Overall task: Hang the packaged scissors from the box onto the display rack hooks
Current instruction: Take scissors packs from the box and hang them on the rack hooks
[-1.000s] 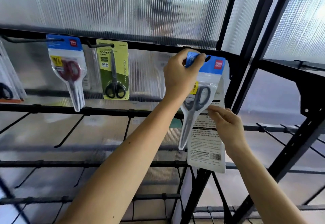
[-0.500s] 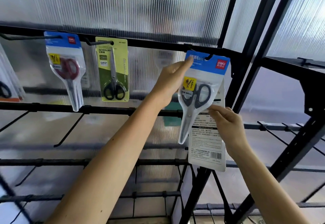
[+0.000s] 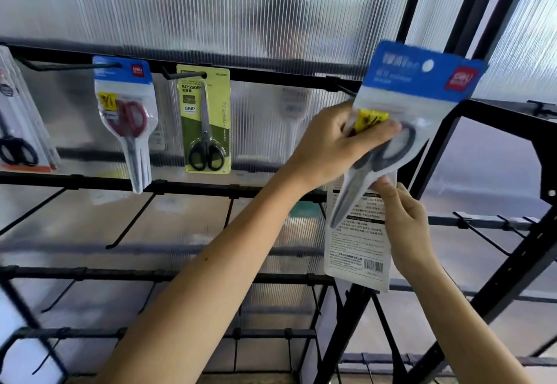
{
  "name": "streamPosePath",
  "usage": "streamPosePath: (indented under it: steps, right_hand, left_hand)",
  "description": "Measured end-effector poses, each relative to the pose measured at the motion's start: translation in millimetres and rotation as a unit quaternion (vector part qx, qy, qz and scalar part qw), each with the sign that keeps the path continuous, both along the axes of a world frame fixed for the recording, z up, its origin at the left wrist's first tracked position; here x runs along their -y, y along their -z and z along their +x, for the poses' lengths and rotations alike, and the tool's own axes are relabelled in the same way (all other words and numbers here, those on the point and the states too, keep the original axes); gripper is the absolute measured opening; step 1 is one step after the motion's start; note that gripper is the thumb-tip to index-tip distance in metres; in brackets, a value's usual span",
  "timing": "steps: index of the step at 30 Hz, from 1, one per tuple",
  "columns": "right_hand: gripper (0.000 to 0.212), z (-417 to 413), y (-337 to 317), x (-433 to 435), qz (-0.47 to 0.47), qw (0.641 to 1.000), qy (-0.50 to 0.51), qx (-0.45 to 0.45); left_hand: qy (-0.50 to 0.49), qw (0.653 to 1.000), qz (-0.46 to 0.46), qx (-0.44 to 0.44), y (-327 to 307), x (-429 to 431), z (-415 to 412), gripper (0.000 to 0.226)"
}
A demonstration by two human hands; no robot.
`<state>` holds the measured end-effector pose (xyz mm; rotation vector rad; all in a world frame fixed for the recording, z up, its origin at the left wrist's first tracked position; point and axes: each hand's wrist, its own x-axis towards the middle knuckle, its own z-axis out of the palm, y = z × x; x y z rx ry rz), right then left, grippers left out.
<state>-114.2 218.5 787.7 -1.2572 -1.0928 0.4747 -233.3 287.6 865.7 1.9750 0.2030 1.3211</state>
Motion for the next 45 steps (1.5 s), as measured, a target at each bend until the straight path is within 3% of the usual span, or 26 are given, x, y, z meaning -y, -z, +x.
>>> streamPosePath:
  steps: [4,7,14,17,19,20,23,25,28,32,36,40,45]
  right_hand:
    - [0.046,-4,5,-3,0.007,0.999,-0.031,0.007]
    - [0.034,-18,6,-10,0.004,0.998,-0.054,0.012]
    - [0.049,-75,3,-41,-0.008,0.994,-0.094,0.046]
    - [0.050,-108,1,-58,-0.005,0.990,-0.127,0.055]
    - [0.046,-131,0,-68,-0.005,0.988,-0.146,0.045]
    - [0.043,-142,0,-73,-0.008,0.987,-0.154,0.039]
    - [0.033,-172,0,-86,-0.008,0.985,-0.170,0.036]
    - [0.023,-190,-1,-92,-0.011,0.984,-0.175,0.033]
    - [0.022,-211,1,-98,-0.017,0.983,-0.182,0.028]
    - [0.026,-233,7,-102,-0.017,0.982,-0.190,0.012]
    - [0.029,-249,10,-103,-0.022,0.982,-0.189,0.010]
    - [0.029,-258,7,-101,-0.027,0.981,-0.191,0.001]
    - [0.040,-262,6,-100,-0.022,0.983,-0.182,0.024]
  left_hand:
    - [-0.026,0.999,-0.018,0.041,-4,3,-5,0.024]
    - [-0.047,0.997,-0.032,0.052,7,-3,-19,0.010]
    - [-0.139,0.984,-0.062,0.088,11,-24,-83,0.003]
    - [-0.197,0.970,-0.072,0.124,16,-34,-117,0.048]
    - [-0.236,0.960,-0.070,0.136,19,-41,-143,0.059]
    - [-0.246,0.958,-0.071,0.132,19,-44,-155,0.056]
    - [-0.268,0.954,-0.074,0.117,18,-52,-188,0.020]
    - [-0.289,0.945,-0.071,0.131,20,-59,-208,0.012]
    - [-0.312,0.935,-0.064,0.153,22,-61,-236,0.024]
    - [-0.315,0.920,-0.064,0.225,20,-61,-272,0.016]
    - [-0.321,0.920,-0.038,0.221,18,-60,-289,0.024]
    - [-0.322,0.912,-0.045,0.252,12,-60,-296,0.011]
    - [-0.326,0.918,-0.054,0.221,4,-62,-293,0.021]
